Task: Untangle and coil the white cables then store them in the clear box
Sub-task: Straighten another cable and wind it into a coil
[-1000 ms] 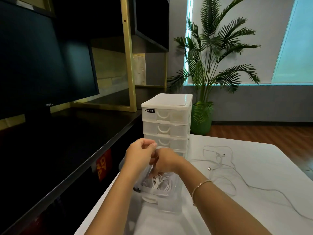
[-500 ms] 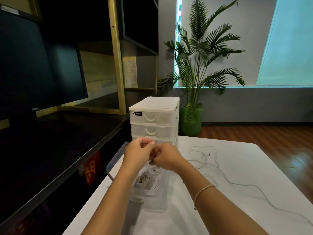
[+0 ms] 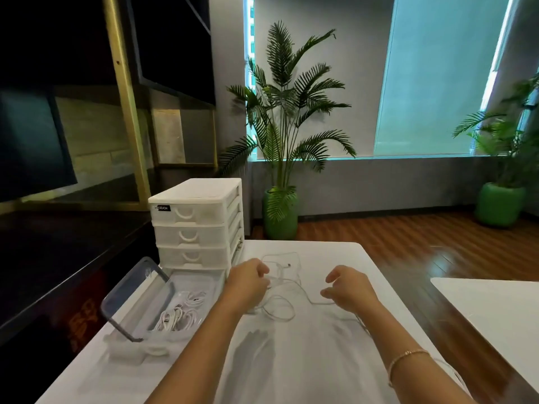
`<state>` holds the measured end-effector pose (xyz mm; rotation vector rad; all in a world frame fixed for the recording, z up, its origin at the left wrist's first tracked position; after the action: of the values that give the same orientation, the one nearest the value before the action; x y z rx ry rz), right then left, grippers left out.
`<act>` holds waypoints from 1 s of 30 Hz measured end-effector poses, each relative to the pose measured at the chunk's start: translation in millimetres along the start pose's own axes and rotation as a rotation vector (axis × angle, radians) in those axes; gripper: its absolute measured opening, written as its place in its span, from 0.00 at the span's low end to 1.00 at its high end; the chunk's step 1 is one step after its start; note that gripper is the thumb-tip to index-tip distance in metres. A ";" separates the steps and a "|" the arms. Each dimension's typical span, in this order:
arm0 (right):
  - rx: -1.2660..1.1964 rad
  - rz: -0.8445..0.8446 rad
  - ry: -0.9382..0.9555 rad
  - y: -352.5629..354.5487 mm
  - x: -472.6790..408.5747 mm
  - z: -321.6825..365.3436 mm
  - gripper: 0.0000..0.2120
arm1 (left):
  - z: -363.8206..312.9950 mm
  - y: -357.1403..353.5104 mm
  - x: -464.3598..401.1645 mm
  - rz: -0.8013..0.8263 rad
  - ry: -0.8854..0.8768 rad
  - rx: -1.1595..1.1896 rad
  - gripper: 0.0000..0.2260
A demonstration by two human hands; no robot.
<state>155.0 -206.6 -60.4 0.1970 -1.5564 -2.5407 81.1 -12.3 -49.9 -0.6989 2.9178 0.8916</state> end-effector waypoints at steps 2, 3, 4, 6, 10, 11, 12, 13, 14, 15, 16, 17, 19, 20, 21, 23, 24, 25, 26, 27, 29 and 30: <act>0.022 0.036 -0.004 -10.6 2.4 -14.2 0.15 | 14.2 -21.6 -1.1 0.081 0.010 -0.213 0.13; 0.037 0.056 0.011 -17.0 2.9 -17.2 0.15 | 21.0 -29.8 -0.9 0.107 0.007 -0.323 0.13; 0.049 0.073 0.023 -22.9 3.6 -18.7 0.16 | 26.9 -36.4 -0.5 0.127 -0.003 -0.413 0.12; 0.064 0.090 0.028 -31.0 4.8 -22.9 0.17 | 35.5 -47.0 -2.2 0.140 -0.018 -0.551 0.12; 0.078 0.031 0.023 -37.6 2.8 -25.5 0.15 | 45.3 -46.0 -4.9 0.073 -0.047 -0.587 0.11; 0.078 0.020 0.025 -36.7 2.7 -25.1 0.14 | 45.6 -44.6 -5.0 0.055 -0.049 -0.517 0.10; 0.077 0.014 0.029 -36.0 1.8 -24.3 0.14 | 43.1 -42.0 -4.0 0.029 -0.058 -0.449 0.09; 0.069 0.013 0.033 -35.2 0.4 -23.7 0.13 | 38.3 -38.9 -2.8 -0.003 -0.074 -0.398 0.09; 0.058 0.015 0.037 -33.9 -0.6 -22.4 0.12 | 31.9 -35.0 -2.2 -0.045 -0.101 -0.356 0.09; 0.047 0.022 0.038 -32.6 -1.0 -20.6 0.11 | 24.9 -30.0 -1.3 -0.088 -0.124 -0.312 0.09; 0.035 0.033 0.041 -31.1 -1.3 -18.7 0.11 | 17.1 -24.9 -0.1 -0.123 -0.136 -0.265 0.09; 0.020 0.040 0.047 -29.4 -1.6 -16.8 0.10 | 9.3 -20.1 1.5 -0.146 -0.137 -0.215 0.09; -0.026 0.036 0.062 -23.4 -0.7 -12.1 0.08 | -2.0 -11.3 2.6 -0.181 -0.120 -0.096 0.10; -0.048 0.027 0.072 -19.1 -0.1 -8.8 0.08 | -5.4 -6.9 1.5 -0.193 -0.103 -0.007 0.10; -0.070 0.017 0.078 -15.2 0.1 -6.6 0.09 | -7.3 -3.6 -0.1 -0.191 -0.076 0.112 0.10; -0.102 0.005 0.090 -9.6 0.3 -1.9 0.10 | -10.1 1.0 -3.2 -0.171 0.004 0.401 0.09; -0.104 -0.003 0.096 -8.0 0.8 1.1 0.11 | -11.2 3.9 -4.7 -0.177 0.038 0.515 0.09; -0.100 -0.010 0.100 -7.3 1.5 3.6 0.11 | -13.3 8.4 -5.9 -0.198 0.056 0.591 0.09; -0.094 -0.017 0.102 -6.9 1.9 5.7 0.11 | -16.7 13.7 -6.2 -0.224 0.062 0.666 0.09; -0.089 -0.023 0.101 -6.7 2.1 7.2 0.11 | -21.6 19.1 -5.2 -0.248 0.061 0.750 0.09; -0.070 -0.031 0.102 -3.9 2.0 9.9 0.09 | -31.8 30.0 -2.3 -0.279 0.059 0.896 0.09; -0.064 -0.042 0.108 -0.8 2.0 12.4 0.09 | -36.7 35.7 -0.8 -0.287 0.053 0.943 0.10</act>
<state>150.6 -195.9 -55.6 0.3564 -1.4438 -2.5604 71.1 -5.2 -0.2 -0.9631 2.6837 -0.5177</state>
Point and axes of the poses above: each hand's wrist, its own x-axis away from the middle knuckle, its own y-axis out of the back of the hand, z = x × y, the point moved 6 cm from there along -x, towards the middle knuckle, and after that the axes turned 11 degrees about x, right-handed, at the moved point
